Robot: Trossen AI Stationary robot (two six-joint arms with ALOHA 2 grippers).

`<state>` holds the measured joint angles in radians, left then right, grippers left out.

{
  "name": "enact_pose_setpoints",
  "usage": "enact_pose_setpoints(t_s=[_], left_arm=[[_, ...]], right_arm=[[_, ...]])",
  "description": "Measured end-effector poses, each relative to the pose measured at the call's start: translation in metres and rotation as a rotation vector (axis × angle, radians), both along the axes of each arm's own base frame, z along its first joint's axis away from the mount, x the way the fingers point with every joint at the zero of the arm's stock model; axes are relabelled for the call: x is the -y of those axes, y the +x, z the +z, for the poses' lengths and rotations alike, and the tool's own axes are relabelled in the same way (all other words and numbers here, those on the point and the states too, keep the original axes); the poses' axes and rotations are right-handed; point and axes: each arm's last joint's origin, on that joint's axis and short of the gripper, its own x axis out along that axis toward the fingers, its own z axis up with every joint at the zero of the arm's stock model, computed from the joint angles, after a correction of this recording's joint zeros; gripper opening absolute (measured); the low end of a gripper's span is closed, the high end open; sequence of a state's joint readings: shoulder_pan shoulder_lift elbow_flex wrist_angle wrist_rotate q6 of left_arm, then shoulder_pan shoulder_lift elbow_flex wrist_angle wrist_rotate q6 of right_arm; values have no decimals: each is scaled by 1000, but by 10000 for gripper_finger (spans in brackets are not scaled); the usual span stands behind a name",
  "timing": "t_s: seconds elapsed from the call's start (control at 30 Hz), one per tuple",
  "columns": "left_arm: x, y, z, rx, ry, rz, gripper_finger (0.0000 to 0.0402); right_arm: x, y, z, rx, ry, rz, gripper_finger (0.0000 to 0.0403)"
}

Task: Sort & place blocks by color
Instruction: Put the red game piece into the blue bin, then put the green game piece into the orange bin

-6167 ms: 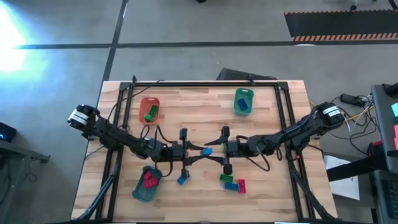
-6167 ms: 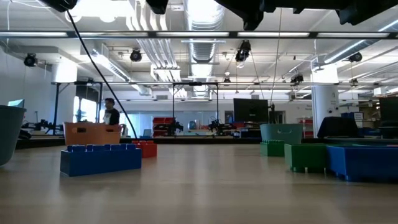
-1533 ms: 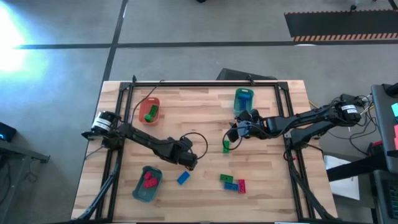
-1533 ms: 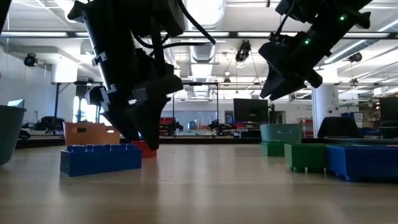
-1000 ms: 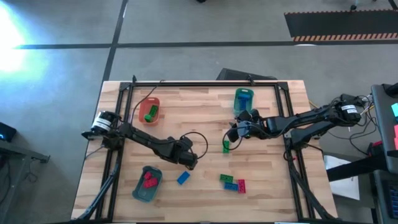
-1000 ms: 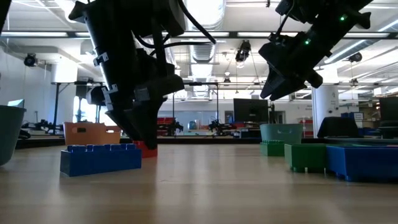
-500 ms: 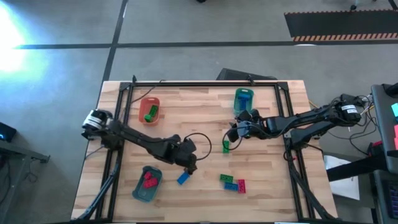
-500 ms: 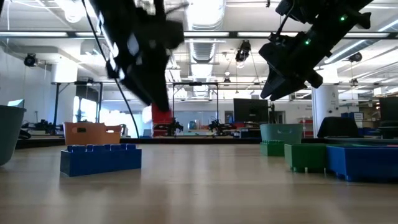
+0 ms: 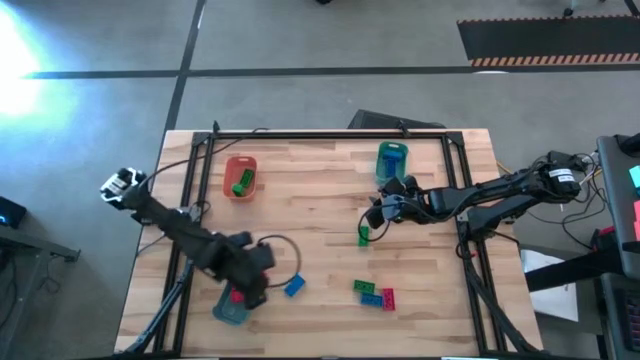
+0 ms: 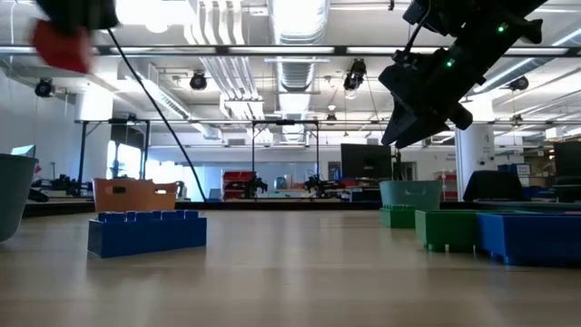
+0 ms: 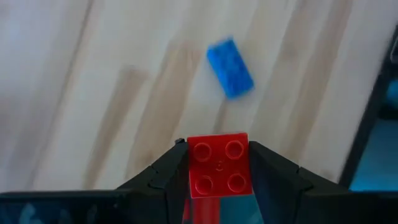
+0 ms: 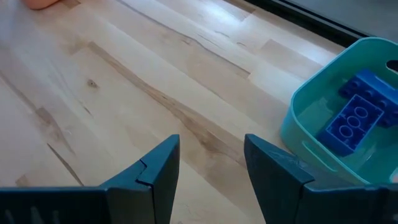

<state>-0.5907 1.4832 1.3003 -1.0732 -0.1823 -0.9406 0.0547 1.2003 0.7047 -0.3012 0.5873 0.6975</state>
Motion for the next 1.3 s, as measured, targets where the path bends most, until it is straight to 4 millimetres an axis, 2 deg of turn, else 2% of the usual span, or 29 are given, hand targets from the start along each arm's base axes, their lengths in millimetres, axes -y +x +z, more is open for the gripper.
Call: enact_pose_setpoints(t_s=[0.1,0.27,0.53,0.77,1.1,1.3], left_arm=[[7,-21,0,-77,-14,60,134],[16,-36,-16,-164,-72,165,134],[18,-37,-33,-228,-102,198,135],[17,-37,-34,-232,-98,199,137],[17,-37,-34,-228,-84,152,211],[14,-34,-34,-151,8,93,223]], right_arm=[[0,0,0,0,0,0,169],[0,0,0,0,1,-1,169],[0,0,0,1,3,0,169],[-4,1,0,2,48,47,169],[-18,2,3,9,55,107,169],[-29,4,7,34,111,154,169]])
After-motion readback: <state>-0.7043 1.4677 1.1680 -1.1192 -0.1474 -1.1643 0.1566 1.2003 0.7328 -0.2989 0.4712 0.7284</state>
